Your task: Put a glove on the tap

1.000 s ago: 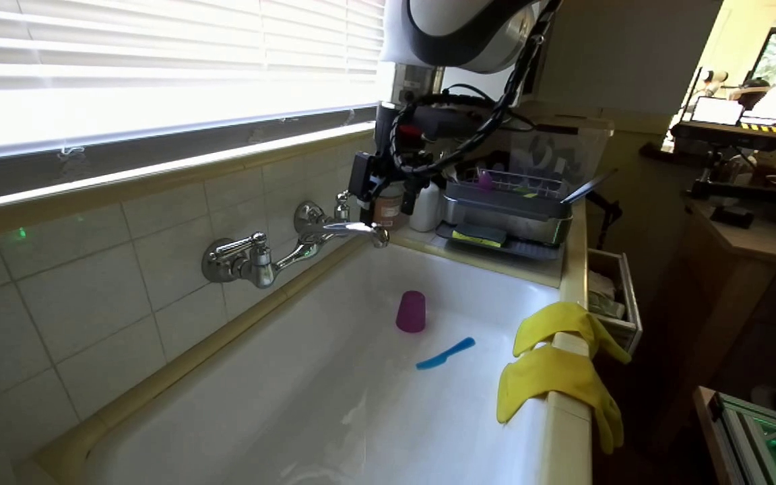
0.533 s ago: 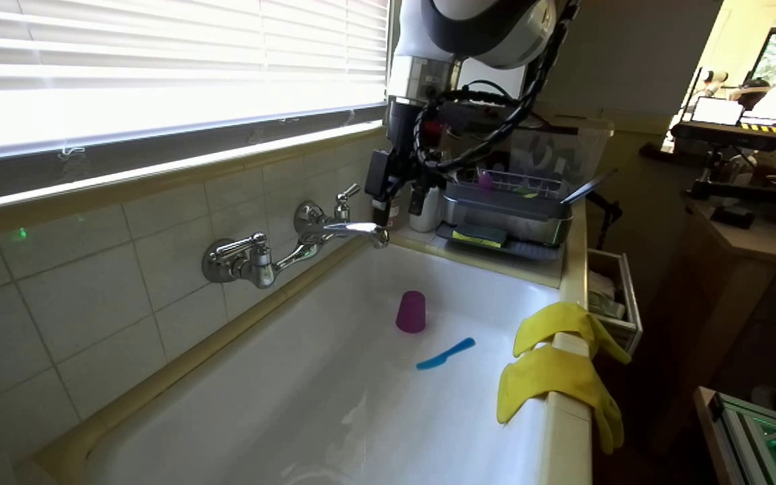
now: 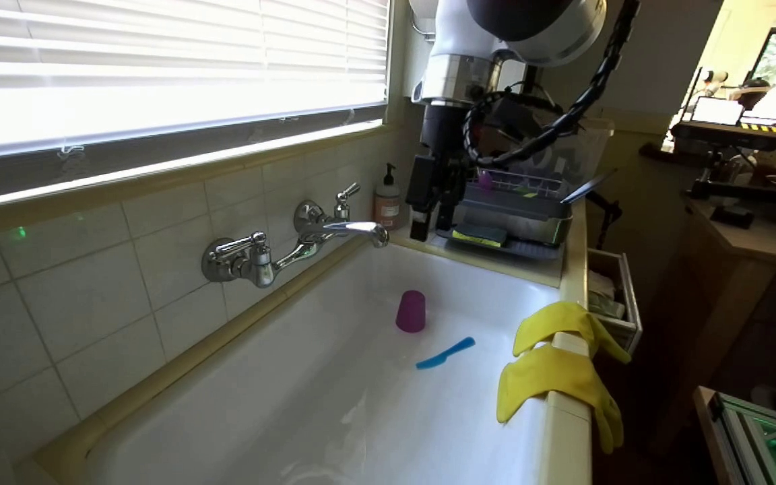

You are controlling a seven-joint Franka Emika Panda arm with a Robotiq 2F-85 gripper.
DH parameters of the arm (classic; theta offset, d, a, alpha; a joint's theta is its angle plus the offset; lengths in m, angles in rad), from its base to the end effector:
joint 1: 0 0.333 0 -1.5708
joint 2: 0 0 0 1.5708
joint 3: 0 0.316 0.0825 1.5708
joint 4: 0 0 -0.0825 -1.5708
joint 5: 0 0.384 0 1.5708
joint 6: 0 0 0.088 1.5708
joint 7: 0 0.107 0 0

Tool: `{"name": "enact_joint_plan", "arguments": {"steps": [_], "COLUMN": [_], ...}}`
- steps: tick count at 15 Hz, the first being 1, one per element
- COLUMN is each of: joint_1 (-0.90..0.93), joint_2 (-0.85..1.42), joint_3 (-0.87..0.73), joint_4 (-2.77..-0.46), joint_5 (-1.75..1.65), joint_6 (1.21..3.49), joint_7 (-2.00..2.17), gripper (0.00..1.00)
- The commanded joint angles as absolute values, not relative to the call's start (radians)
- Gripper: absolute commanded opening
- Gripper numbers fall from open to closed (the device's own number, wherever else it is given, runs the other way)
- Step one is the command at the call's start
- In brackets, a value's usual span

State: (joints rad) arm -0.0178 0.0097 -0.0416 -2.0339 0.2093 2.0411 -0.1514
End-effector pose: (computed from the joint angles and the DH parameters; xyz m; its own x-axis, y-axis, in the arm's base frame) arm 0.5530 -0.0213 0.4406 0.9998 -0.0049 0.0167 -0.0017 -0.9829 -0.1842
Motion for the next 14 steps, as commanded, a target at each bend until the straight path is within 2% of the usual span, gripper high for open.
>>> {"name": "enact_joint_plan", "arguments": {"steps": [1,8,10,14], "joint_1": [-0.031,-0.058,-0.064,-0.062], "joint_2": [-0.038,-0.057,-0.074,-0.044], "joint_3": [-0.045,-0.073,-0.079,-0.078], "joint_4": [-2.125,-2.243,-2.263,-2.227], "joint_5": [0.273,0.262,0.304,0.276], "joint_6": [1.987,1.935,1.982,1.96], "joint_7": [-0.191,-0.122,-0.167,-0.148], "gripper": [1.0,1.0,1.0,1.0]}}
